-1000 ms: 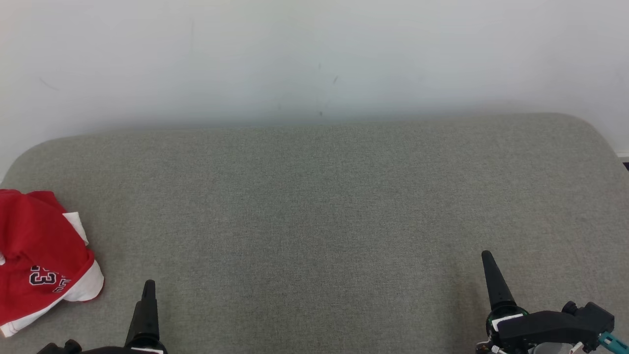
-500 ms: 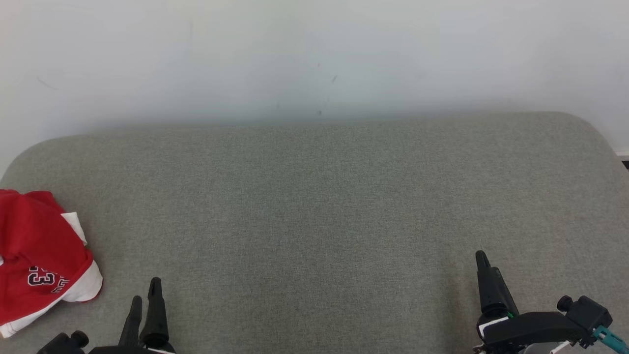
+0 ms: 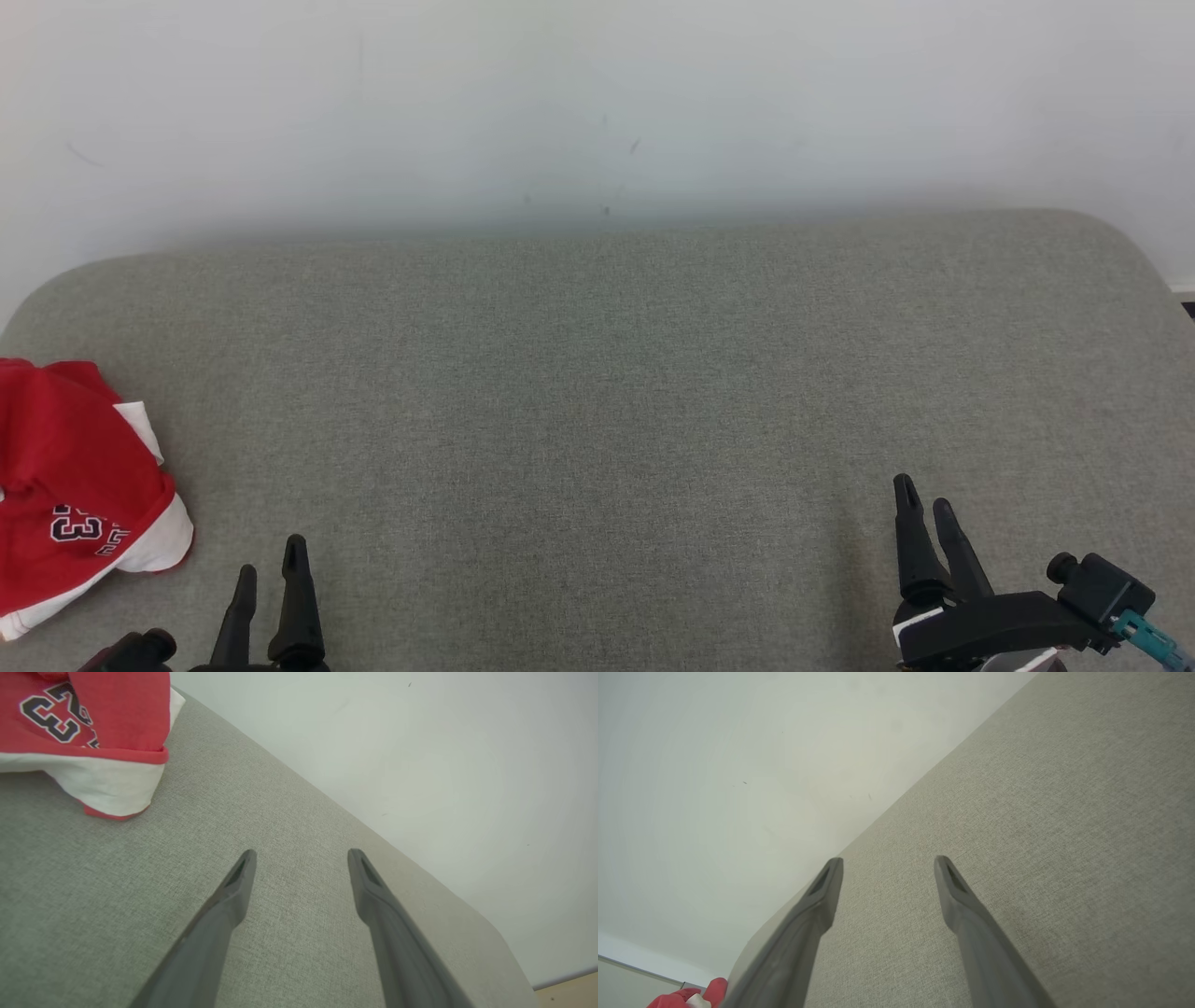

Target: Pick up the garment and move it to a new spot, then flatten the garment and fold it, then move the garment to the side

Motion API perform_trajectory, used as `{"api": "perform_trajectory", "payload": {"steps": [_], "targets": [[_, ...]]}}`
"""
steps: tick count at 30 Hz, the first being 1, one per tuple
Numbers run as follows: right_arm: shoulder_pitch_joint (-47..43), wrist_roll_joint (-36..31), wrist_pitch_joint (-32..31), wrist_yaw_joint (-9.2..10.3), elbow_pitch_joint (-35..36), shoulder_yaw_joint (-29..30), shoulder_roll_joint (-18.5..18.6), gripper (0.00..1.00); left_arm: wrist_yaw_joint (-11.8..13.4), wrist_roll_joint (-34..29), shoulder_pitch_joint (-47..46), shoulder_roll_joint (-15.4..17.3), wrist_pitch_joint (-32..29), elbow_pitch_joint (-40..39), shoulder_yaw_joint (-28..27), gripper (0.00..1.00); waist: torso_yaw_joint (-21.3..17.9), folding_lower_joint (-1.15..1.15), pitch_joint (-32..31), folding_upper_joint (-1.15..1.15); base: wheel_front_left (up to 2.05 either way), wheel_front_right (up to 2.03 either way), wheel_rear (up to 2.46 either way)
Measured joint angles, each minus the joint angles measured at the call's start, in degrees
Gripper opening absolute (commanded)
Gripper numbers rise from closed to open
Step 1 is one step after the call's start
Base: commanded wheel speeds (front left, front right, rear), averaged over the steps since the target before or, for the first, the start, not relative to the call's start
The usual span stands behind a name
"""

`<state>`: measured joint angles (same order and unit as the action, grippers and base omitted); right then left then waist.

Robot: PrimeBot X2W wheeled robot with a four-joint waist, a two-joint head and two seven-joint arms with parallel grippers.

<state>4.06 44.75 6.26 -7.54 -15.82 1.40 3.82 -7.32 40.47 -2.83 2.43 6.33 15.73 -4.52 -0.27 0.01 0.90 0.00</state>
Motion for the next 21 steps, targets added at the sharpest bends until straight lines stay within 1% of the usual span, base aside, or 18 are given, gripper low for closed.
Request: {"api": "perform_trajectory", "payload": {"steps": [7, 21], "targets": [[0.0, -3.9, 1.2, 0.00, -0.3, -0.1, 0.0, 1.00, 0.0, -4.3, 0.1, 0.0, 1.0, 0.3, -0.1, 1.00, 0.0, 0.00, 0.2, 0.00, 0.00, 0.00, 0.00], [-0.1, -14.0, 3.3, 0.00, -0.8, -1.0, 0.2, 1.00, 0.0, -13.9, 0.5, 0.1, 3.2, 0.9, 0.5, 1.00, 0.0, 0.00, 0.0, 0.00, 0.00, 0.00, 0.00]]}}
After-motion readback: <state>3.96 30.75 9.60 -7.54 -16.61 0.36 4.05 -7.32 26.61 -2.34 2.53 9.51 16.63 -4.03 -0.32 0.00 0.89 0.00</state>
